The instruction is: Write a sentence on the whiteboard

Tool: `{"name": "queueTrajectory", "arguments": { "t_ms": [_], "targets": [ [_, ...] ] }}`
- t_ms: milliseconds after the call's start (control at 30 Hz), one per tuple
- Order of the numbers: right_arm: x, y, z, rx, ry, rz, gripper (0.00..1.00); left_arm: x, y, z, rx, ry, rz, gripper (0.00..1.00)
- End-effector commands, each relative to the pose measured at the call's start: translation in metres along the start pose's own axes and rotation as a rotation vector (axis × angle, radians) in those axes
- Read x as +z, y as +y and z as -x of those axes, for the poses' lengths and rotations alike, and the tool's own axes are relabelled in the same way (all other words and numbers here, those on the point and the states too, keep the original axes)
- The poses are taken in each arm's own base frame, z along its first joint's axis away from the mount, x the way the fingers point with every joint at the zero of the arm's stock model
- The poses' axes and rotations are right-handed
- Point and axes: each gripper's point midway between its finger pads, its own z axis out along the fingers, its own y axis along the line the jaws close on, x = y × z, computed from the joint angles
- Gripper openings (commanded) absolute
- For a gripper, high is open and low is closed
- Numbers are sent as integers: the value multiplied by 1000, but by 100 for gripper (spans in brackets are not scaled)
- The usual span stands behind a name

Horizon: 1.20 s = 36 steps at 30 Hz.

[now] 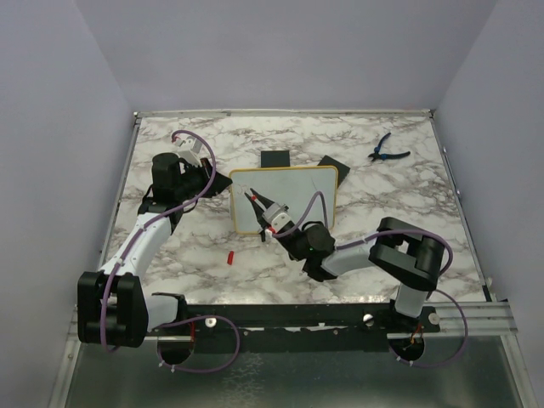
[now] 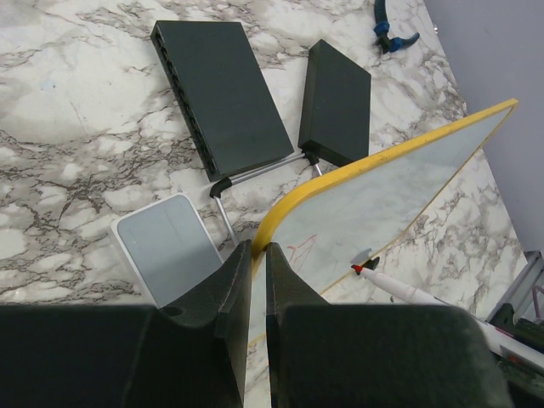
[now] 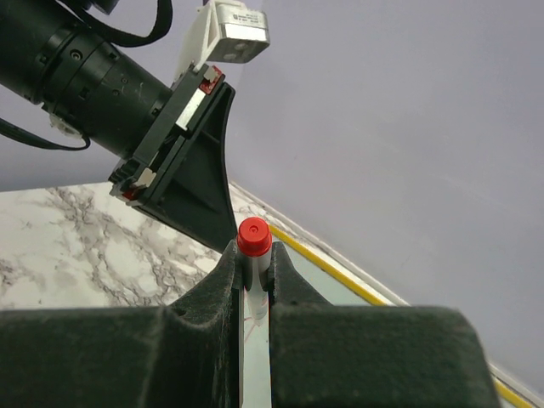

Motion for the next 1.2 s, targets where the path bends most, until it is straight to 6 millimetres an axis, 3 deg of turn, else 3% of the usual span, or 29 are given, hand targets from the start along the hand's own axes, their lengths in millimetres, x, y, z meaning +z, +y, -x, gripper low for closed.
{"name": "queueTrajectory", "arguments": {
  "t_ms": [0,667,1167],
  "targets": [
    [3,-22,31,45,-142,-118,1,-3,-11,12,29,-28,-30,11],
    [13,-30,15,20,-124,-149,1,-4,-11,11,30,-28,-30,11],
    [10,-33,0,1,-81,-167,1,-4,-12,13,34,-32,-31,11]
  ]
}}
